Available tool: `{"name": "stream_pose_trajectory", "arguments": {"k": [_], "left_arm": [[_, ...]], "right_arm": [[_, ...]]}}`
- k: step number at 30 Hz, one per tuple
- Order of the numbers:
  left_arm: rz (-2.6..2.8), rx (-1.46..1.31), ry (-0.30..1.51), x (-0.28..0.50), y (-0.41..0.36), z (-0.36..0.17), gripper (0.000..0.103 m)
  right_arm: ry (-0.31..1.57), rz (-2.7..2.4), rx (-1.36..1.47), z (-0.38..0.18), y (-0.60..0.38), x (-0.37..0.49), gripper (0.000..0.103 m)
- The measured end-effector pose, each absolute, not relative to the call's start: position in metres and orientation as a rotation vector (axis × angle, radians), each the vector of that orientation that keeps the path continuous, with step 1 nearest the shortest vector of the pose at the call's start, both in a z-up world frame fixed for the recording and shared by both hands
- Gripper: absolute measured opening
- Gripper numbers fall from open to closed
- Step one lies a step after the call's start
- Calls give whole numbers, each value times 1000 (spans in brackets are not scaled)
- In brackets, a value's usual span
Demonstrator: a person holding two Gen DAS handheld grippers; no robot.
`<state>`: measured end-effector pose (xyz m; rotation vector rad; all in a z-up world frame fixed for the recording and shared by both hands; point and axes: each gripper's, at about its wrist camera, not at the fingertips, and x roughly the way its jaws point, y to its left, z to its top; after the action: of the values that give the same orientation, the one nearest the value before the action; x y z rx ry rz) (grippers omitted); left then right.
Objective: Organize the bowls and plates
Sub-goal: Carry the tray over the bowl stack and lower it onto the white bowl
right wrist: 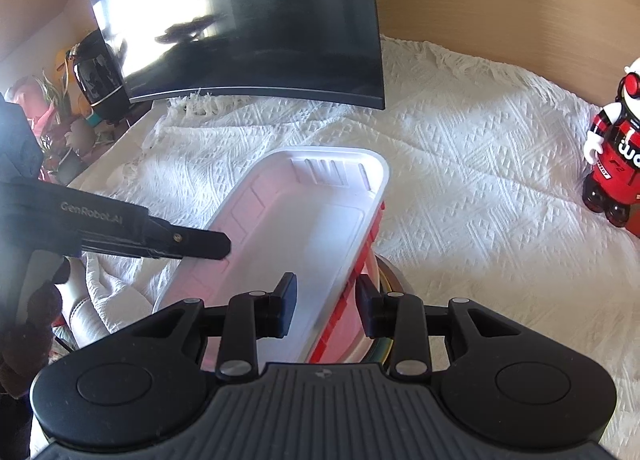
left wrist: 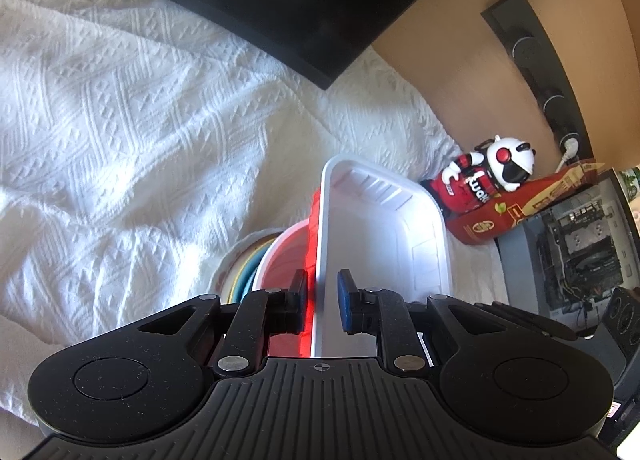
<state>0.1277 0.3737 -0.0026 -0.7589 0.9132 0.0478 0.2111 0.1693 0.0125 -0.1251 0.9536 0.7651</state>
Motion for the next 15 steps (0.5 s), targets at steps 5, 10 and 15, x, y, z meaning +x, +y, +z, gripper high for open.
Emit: {"name": "stream_pose_trajectory", "arguments": {"k": [5,10,15], "left_arm": [[40,-773,915,127,376,-2,18],[42,-761,927,126,372,2,19],[21,-747,916,124,368,10,19]], "right_arm": [[953,775,-124,13,170,211,33],[945,788,-138,14,174,206,34],[968,777,-130,9,172,208,34]]}}
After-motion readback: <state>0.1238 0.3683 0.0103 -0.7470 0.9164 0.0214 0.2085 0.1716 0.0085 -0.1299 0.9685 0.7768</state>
